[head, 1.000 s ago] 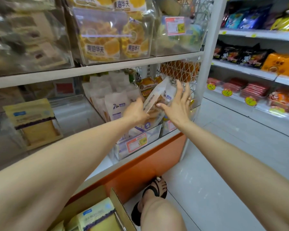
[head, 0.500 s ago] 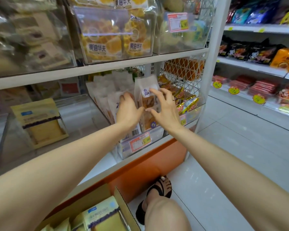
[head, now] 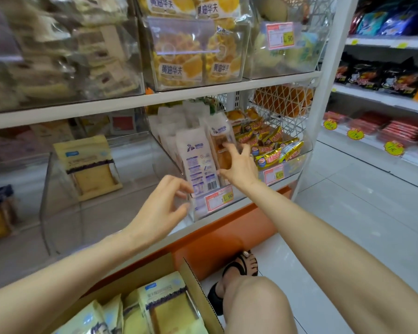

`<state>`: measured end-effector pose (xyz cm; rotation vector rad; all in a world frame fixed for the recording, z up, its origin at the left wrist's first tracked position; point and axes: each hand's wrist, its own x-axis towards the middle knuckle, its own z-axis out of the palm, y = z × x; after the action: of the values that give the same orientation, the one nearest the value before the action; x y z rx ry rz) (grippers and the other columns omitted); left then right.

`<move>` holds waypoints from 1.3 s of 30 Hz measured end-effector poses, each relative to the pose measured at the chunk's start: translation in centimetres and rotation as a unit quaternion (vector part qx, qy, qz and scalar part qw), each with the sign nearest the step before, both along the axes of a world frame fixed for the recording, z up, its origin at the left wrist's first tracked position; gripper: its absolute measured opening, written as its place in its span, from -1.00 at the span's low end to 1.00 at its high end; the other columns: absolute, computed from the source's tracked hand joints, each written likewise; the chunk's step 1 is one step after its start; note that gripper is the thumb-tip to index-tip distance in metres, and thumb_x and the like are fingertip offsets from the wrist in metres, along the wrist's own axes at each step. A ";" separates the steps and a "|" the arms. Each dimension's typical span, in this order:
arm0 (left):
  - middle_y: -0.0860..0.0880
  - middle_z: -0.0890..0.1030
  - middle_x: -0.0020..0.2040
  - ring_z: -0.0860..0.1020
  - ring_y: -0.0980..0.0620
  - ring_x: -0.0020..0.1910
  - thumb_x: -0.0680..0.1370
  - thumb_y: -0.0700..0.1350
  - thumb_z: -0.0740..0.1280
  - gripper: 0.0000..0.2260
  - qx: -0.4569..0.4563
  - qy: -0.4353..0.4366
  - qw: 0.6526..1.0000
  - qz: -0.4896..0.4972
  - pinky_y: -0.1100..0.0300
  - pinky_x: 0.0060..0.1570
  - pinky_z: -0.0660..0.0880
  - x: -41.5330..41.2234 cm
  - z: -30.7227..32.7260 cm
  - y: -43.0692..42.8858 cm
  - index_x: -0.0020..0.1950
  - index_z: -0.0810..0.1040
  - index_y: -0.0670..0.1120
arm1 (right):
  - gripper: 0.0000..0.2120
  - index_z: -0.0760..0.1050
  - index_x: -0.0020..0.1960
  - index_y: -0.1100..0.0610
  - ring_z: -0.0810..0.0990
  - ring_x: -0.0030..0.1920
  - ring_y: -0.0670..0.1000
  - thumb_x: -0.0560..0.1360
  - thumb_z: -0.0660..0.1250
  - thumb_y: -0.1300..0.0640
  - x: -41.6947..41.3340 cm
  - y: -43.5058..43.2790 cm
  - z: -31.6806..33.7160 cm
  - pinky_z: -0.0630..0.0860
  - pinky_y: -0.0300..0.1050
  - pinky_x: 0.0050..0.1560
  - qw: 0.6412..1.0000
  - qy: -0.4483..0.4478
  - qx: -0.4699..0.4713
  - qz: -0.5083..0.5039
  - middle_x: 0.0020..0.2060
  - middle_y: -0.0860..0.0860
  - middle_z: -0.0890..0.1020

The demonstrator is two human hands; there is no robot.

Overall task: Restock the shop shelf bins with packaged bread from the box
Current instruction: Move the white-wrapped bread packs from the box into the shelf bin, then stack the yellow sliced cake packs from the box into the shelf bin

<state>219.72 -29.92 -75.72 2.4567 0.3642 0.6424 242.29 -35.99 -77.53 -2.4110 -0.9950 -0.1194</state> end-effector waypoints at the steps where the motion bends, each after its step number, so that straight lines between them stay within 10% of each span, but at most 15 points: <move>1: 0.08 0.44 0.09 0.47 0.25 0.04 0.52 -0.26 0.30 -0.79 -0.005 0.005 1.000 -0.011 0.46 -0.09 0.42 -1.5 -0.4 -0.1 0.05 0.44 0.02 | -0.35 0.23 0.43 -0.05 0.38 0.29 0.27 0.44 0.44 0.00 -0.6 -0.4 0.1 0.45 0.11 0.19 1.000 -0.011 0.016 0.001 0.42 0.17 0.17; 9: 0.24 0.52 0.04 0.53 0.19 -0.04 0.50 -0.23 0.36 -0.76 -0.101 0.079 0.992 -0.003 0.40 -0.15 0.45 -13.3 -3.6 0.8 -0.02 0.49 0.13 | -0.53 0.38 0.34 0.03 0.53 0.05 0.00 0.46 0.40 0.12 -12.1 -4.3 0.6 0.52 0.00 0.08 0.965 0.049 0.155 0.207 0.23 -0.01 0.37; 16: 0.19 0.61 -0.10 0.56 0.18 -0.11 0.51 -0.15 0.37 -0.90 -0.155 0.219 0.963 0.014 0.31 -0.11 0.49 -19.3 -7.4 2.7 -0.05 0.53 0.04 | -0.57 0.43 0.31 0.01 0.56 -0.02 -0.03 0.47 0.41 0.02 -19.7 -4.0 -5.2 0.50 -0.08 0.11 0.895 0.198 -0.145 0.372 0.19 0.00 0.54; 24: 0.12 0.52 0.11 0.50 0.14 0.04 0.57 0.02 0.21 -0.81 0.038 0.422 0.905 -0.027 0.32 -0.07 0.37 -22.0 -12.1 2.7 0.14 0.43 0.01 | -0.48 0.37 0.35 0.08 0.46 0.23 0.04 0.46 0.41 -0.02 -21.4 -6.0 -11.7 0.41 -0.04 0.24 0.762 0.220 -0.481 0.374 0.26 0.03 0.49; 26: 0.13 0.50 0.15 0.49 0.14 0.07 0.57 0.04 0.19 -0.79 0.049 0.444 0.894 -0.036 0.21 0.01 0.41 -22.6 -12.6 2.7 0.17 0.41 0.03 | -0.80 0.47 0.01 0.11 0.47 -0.12 -0.07 0.47 0.41 0.05 -21.5 -6.0 -11.8 0.39 -0.19 -0.10 0.768 0.228 -0.462 0.380 -0.12 -0.03 0.53; 29: 0.16 0.51 0.11 0.51 0.20 0.03 0.56 0.06 0.23 -0.79 -0.008 0.416 0.909 -0.030 0.24 0.04 0.44 -22.7 -12.4 2.7 0.16 0.44 0.03 | -0.69 0.30 -0.33 0.07 0.28 -0.34 -0.08 0.47 0.40 0.18 -21.9 -5.8 -11.6 0.22 -0.16 -0.29 0.785 0.248 -0.415 0.388 -0.37 -0.06 0.35; 39: 0.09 0.56 0.17 0.54 0.09 0.13 0.43 -0.14 0.47 -0.48 -0.422 0.198 0.885 -0.018 0.30 0.10 0.48 -20.6 -12.1 -1.8 0.29 0.31 0.05 | -0.74 0.45 -0.36 0.03 0.43 -0.31 -0.14 0.41 0.44 0.24 -21.5 -3.7 -6.3 0.31 -0.23 -0.23 0.857 0.374 -0.097 0.342 -0.40 -0.13 0.49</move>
<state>199.17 -31.74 -87.83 1.7098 0.6026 -0.0726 220.79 -39.65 -83.83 -1.8127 -1.4029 1.1210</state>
